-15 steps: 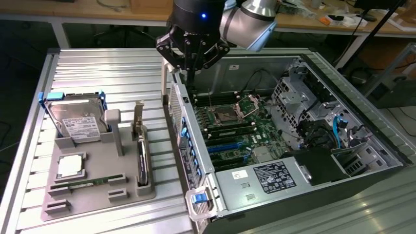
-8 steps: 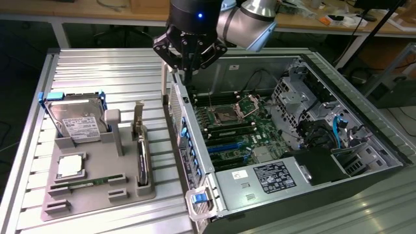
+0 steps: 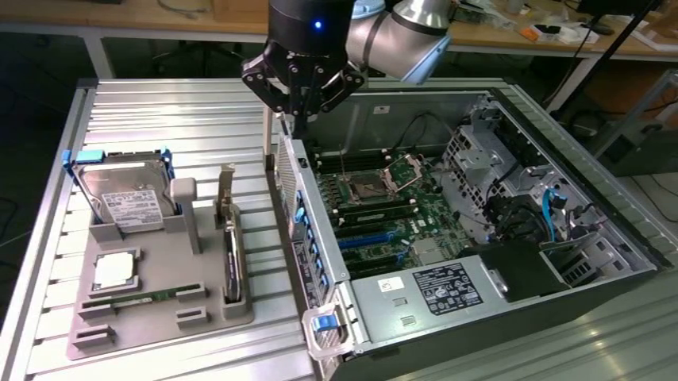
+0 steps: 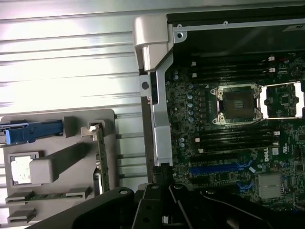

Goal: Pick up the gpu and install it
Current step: 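Reach for the gpu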

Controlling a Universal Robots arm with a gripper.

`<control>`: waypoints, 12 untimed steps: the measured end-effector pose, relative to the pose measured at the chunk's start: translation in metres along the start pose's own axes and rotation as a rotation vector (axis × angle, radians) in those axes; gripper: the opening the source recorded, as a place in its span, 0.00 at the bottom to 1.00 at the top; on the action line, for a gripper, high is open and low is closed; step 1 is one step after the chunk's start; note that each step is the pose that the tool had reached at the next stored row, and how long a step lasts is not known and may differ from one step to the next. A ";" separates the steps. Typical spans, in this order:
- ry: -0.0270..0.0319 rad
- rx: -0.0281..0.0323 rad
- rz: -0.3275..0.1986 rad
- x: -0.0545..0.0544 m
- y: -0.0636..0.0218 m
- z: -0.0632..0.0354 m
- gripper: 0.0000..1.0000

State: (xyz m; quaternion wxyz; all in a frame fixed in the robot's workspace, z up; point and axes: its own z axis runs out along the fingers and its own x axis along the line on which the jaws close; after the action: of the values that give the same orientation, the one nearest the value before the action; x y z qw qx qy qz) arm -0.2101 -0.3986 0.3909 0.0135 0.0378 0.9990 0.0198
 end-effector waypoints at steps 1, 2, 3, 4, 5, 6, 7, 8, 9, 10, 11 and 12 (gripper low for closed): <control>0.0000 0.0000 0.000 0.001 -0.0001 0.0000 0.11; 0.0000 0.0000 0.000 0.002 -0.0001 -0.0001 0.11; 0.0000 0.0000 0.000 0.003 -0.0002 -0.0001 0.11; 0.0000 0.0000 0.000 0.004 -0.0003 -0.0001 0.11; 0.0000 0.0000 0.000 0.006 -0.0004 -0.0002 0.11; 0.0000 -0.0001 0.000 0.007 -0.0005 -0.0002 0.11; 0.0000 0.0000 0.000 0.008 -0.0006 -0.0002 0.11; 0.0000 0.0000 0.000 0.009 -0.0007 -0.0002 0.11; 0.0000 0.0000 0.000 0.010 -0.0007 -0.0003 0.11; -0.0001 -0.0001 0.000 0.011 -0.0008 -0.0003 0.11; 0.0000 0.0000 0.000 0.012 -0.0009 -0.0003 0.11; 0.0000 0.0000 0.000 0.013 -0.0010 -0.0003 0.11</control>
State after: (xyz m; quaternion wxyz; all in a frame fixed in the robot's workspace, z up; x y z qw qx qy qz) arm -0.2233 -0.3987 0.3909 0.0135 0.0379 0.9990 0.0198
